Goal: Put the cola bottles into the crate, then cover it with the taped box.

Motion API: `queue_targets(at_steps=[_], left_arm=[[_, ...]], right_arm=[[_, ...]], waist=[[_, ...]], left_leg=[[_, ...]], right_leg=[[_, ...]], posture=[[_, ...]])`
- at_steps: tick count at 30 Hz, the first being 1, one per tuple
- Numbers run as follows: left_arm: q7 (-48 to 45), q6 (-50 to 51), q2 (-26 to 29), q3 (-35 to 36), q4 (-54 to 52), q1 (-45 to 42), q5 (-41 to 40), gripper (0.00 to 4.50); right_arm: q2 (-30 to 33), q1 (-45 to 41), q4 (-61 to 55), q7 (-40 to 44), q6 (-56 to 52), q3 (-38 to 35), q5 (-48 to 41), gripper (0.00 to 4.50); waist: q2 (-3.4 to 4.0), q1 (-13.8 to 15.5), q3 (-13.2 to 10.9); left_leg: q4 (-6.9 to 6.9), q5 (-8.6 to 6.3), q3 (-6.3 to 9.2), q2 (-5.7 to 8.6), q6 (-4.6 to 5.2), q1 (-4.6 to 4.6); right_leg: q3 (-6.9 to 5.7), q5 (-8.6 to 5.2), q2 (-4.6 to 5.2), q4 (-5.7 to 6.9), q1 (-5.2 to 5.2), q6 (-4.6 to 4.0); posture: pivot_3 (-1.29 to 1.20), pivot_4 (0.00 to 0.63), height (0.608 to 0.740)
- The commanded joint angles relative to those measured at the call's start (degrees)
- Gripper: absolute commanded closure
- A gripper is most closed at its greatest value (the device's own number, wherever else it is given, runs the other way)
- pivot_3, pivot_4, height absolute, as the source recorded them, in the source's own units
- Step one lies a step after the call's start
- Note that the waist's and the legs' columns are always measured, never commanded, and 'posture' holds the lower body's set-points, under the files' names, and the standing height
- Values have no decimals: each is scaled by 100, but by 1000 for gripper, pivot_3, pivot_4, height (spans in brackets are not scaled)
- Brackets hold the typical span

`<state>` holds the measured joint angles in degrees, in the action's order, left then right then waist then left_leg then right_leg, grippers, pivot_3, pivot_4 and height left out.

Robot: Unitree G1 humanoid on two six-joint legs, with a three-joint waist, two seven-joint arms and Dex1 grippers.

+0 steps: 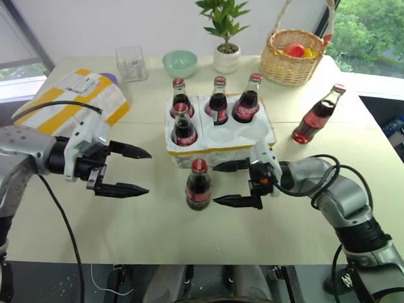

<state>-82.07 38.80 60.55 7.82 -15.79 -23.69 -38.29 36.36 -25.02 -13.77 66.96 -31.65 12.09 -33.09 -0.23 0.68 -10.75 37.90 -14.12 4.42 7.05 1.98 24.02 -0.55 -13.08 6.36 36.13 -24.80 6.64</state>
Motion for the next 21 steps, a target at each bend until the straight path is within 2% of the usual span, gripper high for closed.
queue_targets(at_steps=[1, 10, 17, 20, 21], left_arm=[[-11, 15, 102, 101, -31, -125, -129, 42], [14, 19, 50, 16, -48, -196, -112, 42], [52, 3, -9, -27, -27, -293, -103, 42], [76, 13, -30, -35, -19, -336, -110, 0], [78, 10, -33, -37, -17, -342, -108, 0]], right_arm=[[-167, -153, -22, 166, 115, 76, -5, 0], [-850, -493, 317, 139, 258, 597, 420, 0], [-1177, -555, 747, 66, 402, 736, 739, 0], [-1202, -527, 724, 48, 364, 706, 753, 812], [-1196, -508, 683, 31, 340, 689, 750, 1312]], waist=[[0, -3, 0], [0, -34, 0], [0, -33, 0], [0, -33, 0], [0, -33, 0]], left_leg=[[0, 0, 0, 0, 0, 0], [0, 5, 0, -1, -8, 0], [0, 8, 1, -1, -14, 0], [0, 9, 1, -1, -15, 0], [0, 9, 1, -1, -15, 0]], right_leg=[[0, 0, -1, 0, -1, 0], [1, 0, -4, 4, -10, 0], [2, 0, -9, 6, -26, -1], [2, 1, -10, 6, -27, -1], [3, 1, -10, 6, -27, -1]], posture=[[0, 150, 732], [0, 150, 732], [0, 150, 732], [0, 150, 732], [0, 150, 732]])
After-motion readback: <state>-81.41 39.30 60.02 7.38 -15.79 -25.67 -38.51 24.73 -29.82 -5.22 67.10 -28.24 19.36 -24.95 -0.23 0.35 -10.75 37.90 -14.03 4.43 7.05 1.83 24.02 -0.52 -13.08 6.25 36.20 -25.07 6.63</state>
